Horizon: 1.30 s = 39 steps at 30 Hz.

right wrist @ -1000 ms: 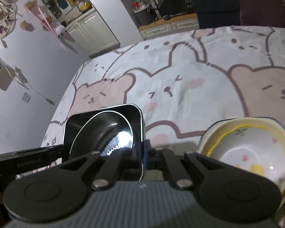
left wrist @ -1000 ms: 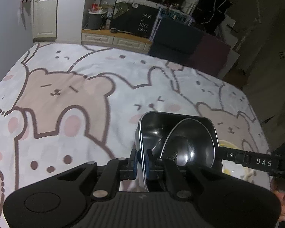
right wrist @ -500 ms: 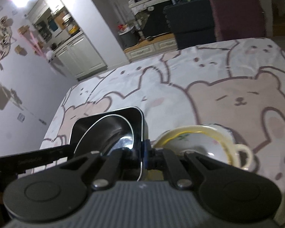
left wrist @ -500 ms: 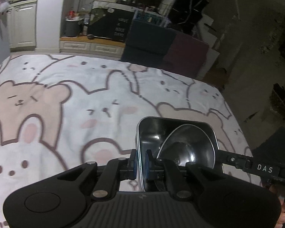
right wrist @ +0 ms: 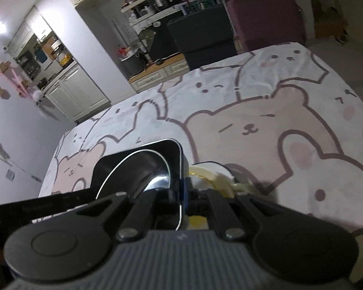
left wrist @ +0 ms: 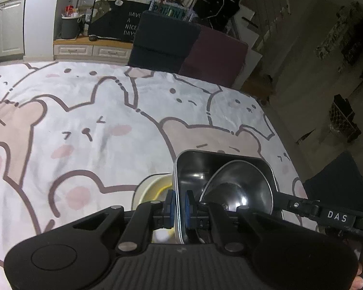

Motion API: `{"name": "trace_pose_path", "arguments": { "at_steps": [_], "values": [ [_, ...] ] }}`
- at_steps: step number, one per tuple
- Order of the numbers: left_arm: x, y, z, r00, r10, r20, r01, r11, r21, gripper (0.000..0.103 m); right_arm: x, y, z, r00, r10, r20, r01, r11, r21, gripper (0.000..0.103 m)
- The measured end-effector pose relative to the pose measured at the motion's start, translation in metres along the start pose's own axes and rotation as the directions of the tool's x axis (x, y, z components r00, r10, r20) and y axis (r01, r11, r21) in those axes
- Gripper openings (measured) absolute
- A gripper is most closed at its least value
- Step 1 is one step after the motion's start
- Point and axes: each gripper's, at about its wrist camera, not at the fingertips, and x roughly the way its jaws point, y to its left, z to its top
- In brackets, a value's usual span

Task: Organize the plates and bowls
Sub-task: 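Lift the tray holding the dish with both tools and carry it to the bowl stack, then lower the tray into the yellow-rimmed bowl with both tools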

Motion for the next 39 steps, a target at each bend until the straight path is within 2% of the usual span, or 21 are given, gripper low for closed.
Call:
{"name": "trace_pose_path", "arguments": {
  "at_steps": [7,20,39],
  "values": [
    [0.019,0.001,0.0,0.999,0.014,-0.042,-0.014,1.0,-0.006,0.008,0.006,-0.018,0.0,0.999,-0.026,-0.027,0.027,1.0,0.015,0.004],
    [0.049,0.006,-0.002,0.987,0.079,-0.14,-0.076,0.997,0.028,0.008,0.021,-0.011,0.001,0.997,-0.043,-0.071,0.041,0.999,-0.031,0.005],
    [0.059,0.004,-0.005,0.975,0.116,-0.188,-0.103,0.992,0.075,0.009,0.035,-0.009,-0.002,0.99,-0.078,-0.121,0.07,0.996,-0.063,0.005]
  ]
}}
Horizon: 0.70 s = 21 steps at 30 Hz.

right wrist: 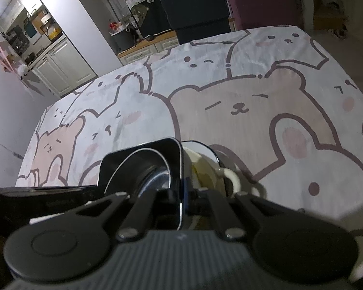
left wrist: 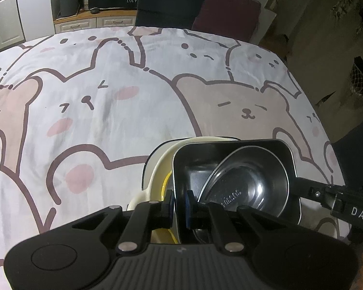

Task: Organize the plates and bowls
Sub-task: 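Lower the tray into the yellow-rimmed bowl with both tools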

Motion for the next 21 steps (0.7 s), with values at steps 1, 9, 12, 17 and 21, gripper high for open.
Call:
{"name": "trace_pose_path", "arguments": {
  "at_steps": [1,9,12,17,21],
  "values": [
    [0.0,0.0,0.0,1.0,0.001,-0.001,-0.001,1.0,0.001,0.009,0.001,0.0,0.0,1.0,-0.001,-0.003,0.001,1.0,-0.001,0.005],
    [0.001,-0.001,-0.001,1.0,0.006,-0.015,-0.006,1.0,0.011,0.009,0.006,0.002,-0.002,1.0,-0.017,-0.026,0.016,1.0,-0.012,0.005],
    [0.002,-0.001,-0.001,1.0,0.004,-0.02,-0.003,1.0,0.015,0.009,0.011,0.001,-0.003,0.999,-0.027,-0.041,0.026,1.0,-0.016,0.005],
    [0.003,-0.001,-0.001,1.0,0.009,-0.024,-0.008,1.0,0.02,0.011,0.019,0.001,-0.003,0.997,-0.043,-0.063,0.042,0.999,-0.018,0.005],
    [0.004,-0.001,-0.001,1.0,0.01,-0.025,-0.009,1.0,0.022,0.011,0.024,0.001,-0.003,0.996,-0.051,-0.072,0.05,0.999,-0.02,0.005]
  ]
}}
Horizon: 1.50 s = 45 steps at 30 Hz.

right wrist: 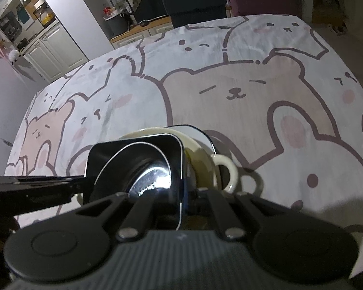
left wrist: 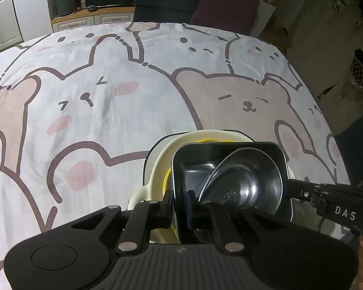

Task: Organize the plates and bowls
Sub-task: 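Lower the tray into the yellow-rimmed bowl with both tools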

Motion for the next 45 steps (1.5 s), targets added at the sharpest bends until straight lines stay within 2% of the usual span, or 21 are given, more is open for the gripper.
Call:
{"name": "trace_pose_path", "arguments": {
  "at_steps": [6,11,22,28,38,45],
  "values": [
    [0.0,0.001,0.0,1.0,-0.005,0.001,0.005,1.0,-0.003,0.011,0.006,-0.003,0.002,1.0,-0.003,-0.007,0.003,1.0,0.02,0.005],
    [-0.002,0.003,-0.001,1.0,-0.017,0.008,0.017,1.0,-0.006,0.011,0.004,-0.011,0.001,1.0,0.026,-0.004,-0.026,0.997,0.073,0.007],
    [-0.011,0.005,-0.009,0.999,-0.041,0.008,0.041,0.999,0.013,0.012,-0.003,-0.009,-0.017,0.999,0.019,-0.027,-0.019,1.0,0.021,0.011],
    [-0.009,-0.004,-0.015,1.0,-0.011,-0.017,0.013,0.997,0.075,0.013,0.003,-0.004,-0.024,0.999,-0.003,-0.046,0.003,1.0,-0.01,0.01],
    [-0.012,0.0,-0.015,0.999,-0.033,-0.013,0.034,0.998,0.062,0.012,-0.011,-0.006,-0.021,0.999,0.029,-0.013,-0.029,1.0,-0.003,0.009],
    [-0.014,0.0,-0.015,0.999,-0.038,-0.01,0.038,0.997,0.059,0.013,-0.008,-0.004,-0.022,1.0,0.011,-0.019,-0.011,1.0,-0.01,0.009]
  ]
}}
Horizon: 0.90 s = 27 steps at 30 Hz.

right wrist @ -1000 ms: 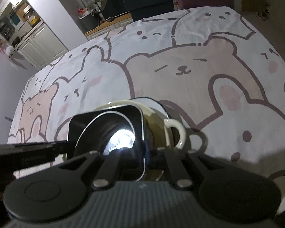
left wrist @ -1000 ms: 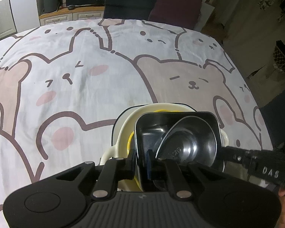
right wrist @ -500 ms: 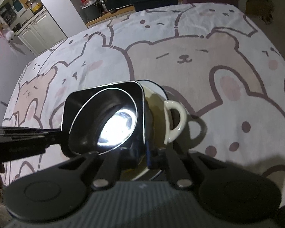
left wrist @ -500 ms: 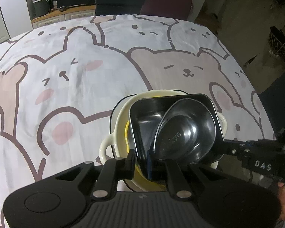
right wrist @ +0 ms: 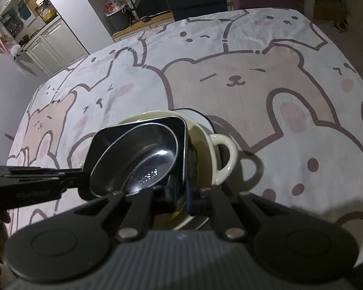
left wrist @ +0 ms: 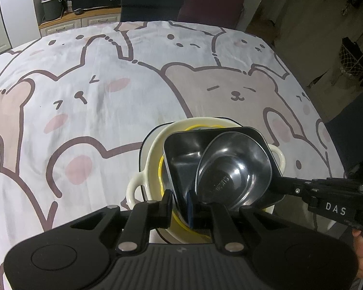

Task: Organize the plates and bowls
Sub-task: 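Lower the tray into the yellow-rimmed bowl with both tools, then open both tools to release the tray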

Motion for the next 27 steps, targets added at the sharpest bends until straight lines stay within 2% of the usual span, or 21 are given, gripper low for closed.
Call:
{"name": "trace_pose_path", "arguments": {
  "at_steps": [7,9,13,15,16,18,19,21,23,25,27],
  "values": [
    [-0.006,0.001,0.0,1.0,0.0,0.017,0.0,1.0,-0.008,0.021,-0.005,0.002,0.001,1.0,-0.013,0.018,0.013,1.0,-0.015,0.011],
    [-0.01,0.001,0.0,1.0,0.002,0.028,-0.002,1.0,-0.011,0.024,-0.009,0.002,0.001,0.999,-0.019,0.032,0.02,0.999,-0.025,0.014],
    [-0.022,0.0,-0.001,0.998,-0.002,0.065,0.003,1.0,-0.013,0.039,-0.021,0.001,0.001,0.998,-0.011,0.064,0.013,0.999,-0.029,0.022],
    [-0.03,-0.002,-0.003,0.996,0.003,0.091,-0.003,1.0,-0.006,0.046,-0.028,0.001,0.001,0.996,-0.006,0.085,0.01,0.999,-0.037,0.029],
    [-0.034,-0.003,-0.004,0.995,0.005,0.104,-0.004,1.0,-0.003,0.052,-0.032,0.001,0.001,0.995,-0.004,0.097,0.008,0.999,-0.04,0.032],
    [-0.044,-0.006,-0.008,0.99,0.009,0.139,-0.009,1.0,0.004,0.066,-0.041,0.002,0.0,0.992,-0.005,0.129,0.011,0.999,-0.047,0.046],
    [-0.049,-0.008,-0.009,0.987,0.011,0.158,-0.012,1.0,0.007,0.073,-0.045,0.002,0.0,0.989,-0.005,0.145,0.013,0.999,-0.052,0.048],
    [-0.061,-0.012,-0.013,0.979,0.016,0.203,-0.02,1.0,0.014,0.081,-0.055,0.003,0.0,0.984,-0.011,0.177,0.022,0.998,-0.061,0.058],
    [-0.07,-0.016,-0.016,0.971,0.02,0.237,-0.025,1.0,0.016,0.094,-0.064,0.005,-0.001,0.977,-0.016,0.214,0.033,0.997,-0.077,0.062],
    [-0.079,-0.018,-0.021,0.962,0.021,0.271,-0.027,0.999,0.018,0.102,-0.073,0.007,-0.003,0.969,-0.019,0.248,0.044,0.994,-0.096,0.067],
    [-0.088,-0.022,-0.026,0.952,0.029,0.304,-0.038,0.999,0.023,0.103,-0.082,0.009,-0.006,0.96,-0.023,0.279,0.056,0.992,-0.113,0.079]
  ]
}}
